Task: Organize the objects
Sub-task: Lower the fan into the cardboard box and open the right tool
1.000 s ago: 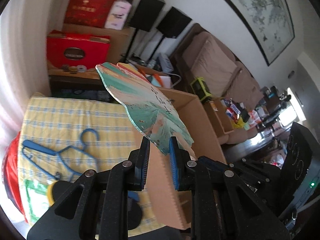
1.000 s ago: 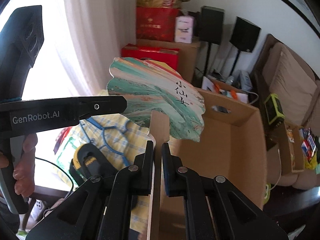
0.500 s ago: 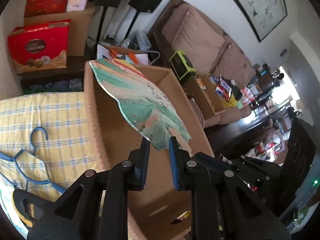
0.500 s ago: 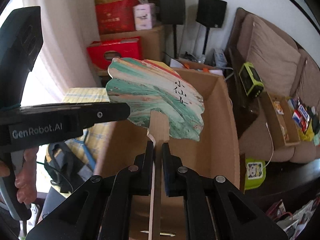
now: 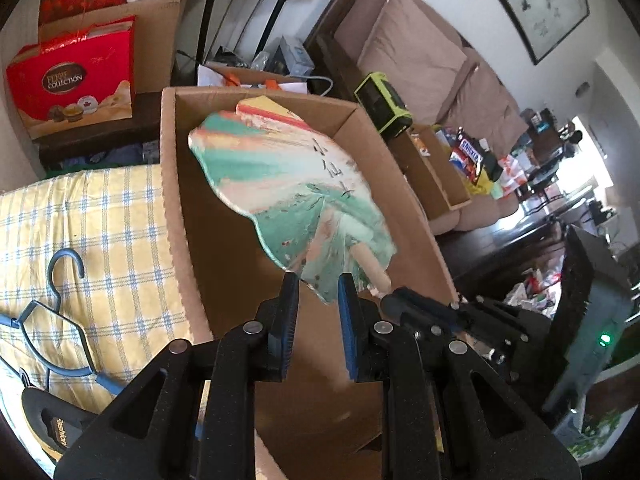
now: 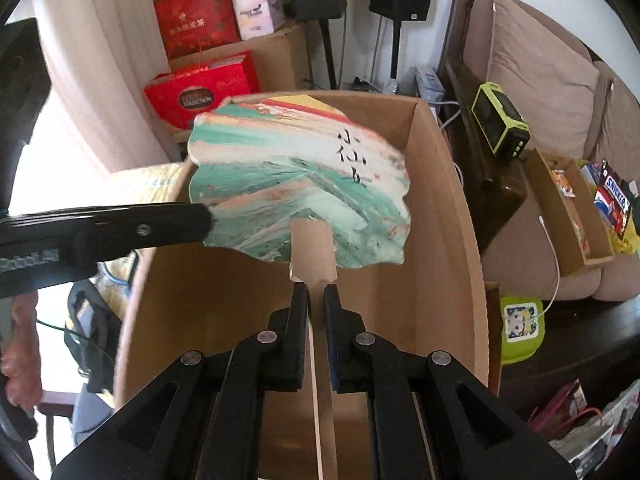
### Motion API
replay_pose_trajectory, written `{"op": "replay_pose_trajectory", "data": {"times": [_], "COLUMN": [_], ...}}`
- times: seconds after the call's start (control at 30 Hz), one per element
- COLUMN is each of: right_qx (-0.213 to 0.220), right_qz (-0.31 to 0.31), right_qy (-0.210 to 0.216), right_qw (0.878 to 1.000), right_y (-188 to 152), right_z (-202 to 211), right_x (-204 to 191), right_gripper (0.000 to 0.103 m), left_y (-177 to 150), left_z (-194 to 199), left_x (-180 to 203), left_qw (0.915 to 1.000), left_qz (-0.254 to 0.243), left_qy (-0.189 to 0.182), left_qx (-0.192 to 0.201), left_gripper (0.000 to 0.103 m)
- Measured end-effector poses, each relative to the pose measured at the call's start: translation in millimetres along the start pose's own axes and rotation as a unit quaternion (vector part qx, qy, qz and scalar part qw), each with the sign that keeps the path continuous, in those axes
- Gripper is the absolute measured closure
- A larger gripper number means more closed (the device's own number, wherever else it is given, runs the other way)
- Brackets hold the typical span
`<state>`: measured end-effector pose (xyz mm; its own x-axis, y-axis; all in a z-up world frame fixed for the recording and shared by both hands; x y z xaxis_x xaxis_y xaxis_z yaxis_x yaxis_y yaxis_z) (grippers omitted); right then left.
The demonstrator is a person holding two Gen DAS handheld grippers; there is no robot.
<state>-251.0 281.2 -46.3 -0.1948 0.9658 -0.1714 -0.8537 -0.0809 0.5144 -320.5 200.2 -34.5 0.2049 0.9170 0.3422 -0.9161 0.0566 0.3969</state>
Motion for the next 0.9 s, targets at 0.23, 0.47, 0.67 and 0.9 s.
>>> {"op": "replay_pose_trajectory", "data": {"times": [0.23, 0.47, 0.67, 0.9], "right_qx": [-0.026, -0.036, -0.013, 0.018], "right_qz": [-0.015, -0.038, -0.032, -0.009], "right_qy": [-0.014, -0.019, -0.026, -0.024], "right_qw": [0.999, 0.998, 0.999, 0.999], "right_y": [-18, -25, -20, -16], "right_z": [-26, -31, -15, 7], "right_x": [16, 27, 17, -11], "right_gripper": [0.1, 0.095, 0.077, 0.04], "left_y": [-15, -27, -36, -55], "left_z": [9, 28, 44, 60], "left_x": [-9, -12, -24, -50], "left_qw": [1.0, 0.9995, 0.9979, 0.9937], "left_qz": [-0.006, -0.027, -0.034, -0.046], "left_qy": [-0.005, 0.01, 0.044, 0.095], "left_qx": [0.0, 0.013, 0.033, 0.037], "left_gripper": [0.085, 0.076, 0.046, 0.036]}}
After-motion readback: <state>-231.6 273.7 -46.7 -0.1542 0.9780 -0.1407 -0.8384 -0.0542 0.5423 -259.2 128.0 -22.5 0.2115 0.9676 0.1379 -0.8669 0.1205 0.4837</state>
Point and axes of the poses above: each gripper's, at about its wrist camera, not at the fingertips, and z roughly against the way its jaws point, x to its right, y to its top, the point moved 5 cm from there along -z, roughly the way its jaws point, and after that the axes turned 8 degrees about y, right-handed, at the moved point
